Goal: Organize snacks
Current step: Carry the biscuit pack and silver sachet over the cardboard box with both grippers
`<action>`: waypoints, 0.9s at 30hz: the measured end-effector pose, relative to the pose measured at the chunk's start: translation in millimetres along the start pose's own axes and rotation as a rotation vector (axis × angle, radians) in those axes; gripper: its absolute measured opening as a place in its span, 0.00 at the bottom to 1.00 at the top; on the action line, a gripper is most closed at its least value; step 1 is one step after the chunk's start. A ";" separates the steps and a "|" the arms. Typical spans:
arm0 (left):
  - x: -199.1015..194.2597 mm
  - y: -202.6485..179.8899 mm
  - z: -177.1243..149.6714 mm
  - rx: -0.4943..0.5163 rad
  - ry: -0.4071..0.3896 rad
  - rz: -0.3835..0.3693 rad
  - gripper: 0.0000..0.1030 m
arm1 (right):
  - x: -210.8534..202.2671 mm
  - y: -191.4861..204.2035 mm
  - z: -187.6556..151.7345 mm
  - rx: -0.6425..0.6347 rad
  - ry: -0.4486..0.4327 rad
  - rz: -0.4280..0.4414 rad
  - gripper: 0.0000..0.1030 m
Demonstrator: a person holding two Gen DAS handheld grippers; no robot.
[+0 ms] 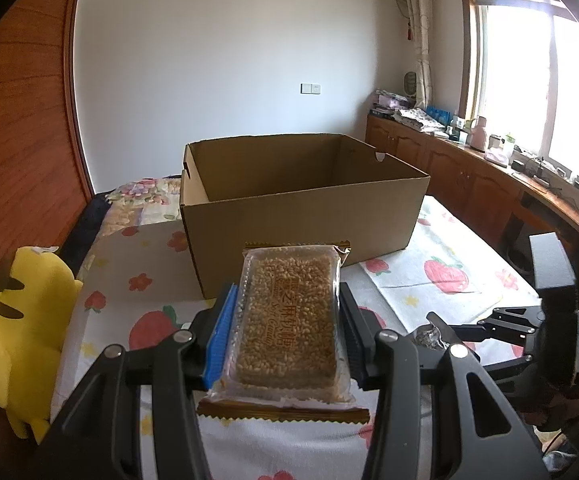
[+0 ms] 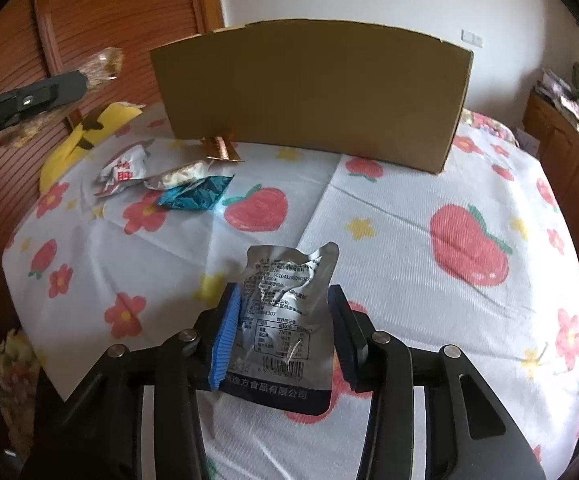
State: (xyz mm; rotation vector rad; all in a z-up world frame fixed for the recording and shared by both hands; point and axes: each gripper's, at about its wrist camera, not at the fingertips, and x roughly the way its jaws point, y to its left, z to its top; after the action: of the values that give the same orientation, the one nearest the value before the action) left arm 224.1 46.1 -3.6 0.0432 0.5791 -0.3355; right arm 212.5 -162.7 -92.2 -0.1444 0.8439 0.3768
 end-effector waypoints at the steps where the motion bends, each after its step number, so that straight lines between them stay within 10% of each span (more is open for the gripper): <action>1: 1.6 0.0 -0.2 -0.002 0.001 -0.002 0.45 | -1.0 0.6 0.5 -0.004 -0.001 0.005 0.42; 27: 61.4 12.9 110.6 0.032 -0.146 0.027 0.45 | -61.6 -43.0 158.5 -0.088 -0.282 0.013 0.43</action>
State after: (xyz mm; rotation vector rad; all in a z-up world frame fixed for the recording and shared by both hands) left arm 335.0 25.1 55.0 0.0565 0.4285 -0.3190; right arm 302.8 -175.8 57.6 -0.1633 0.5501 0.4354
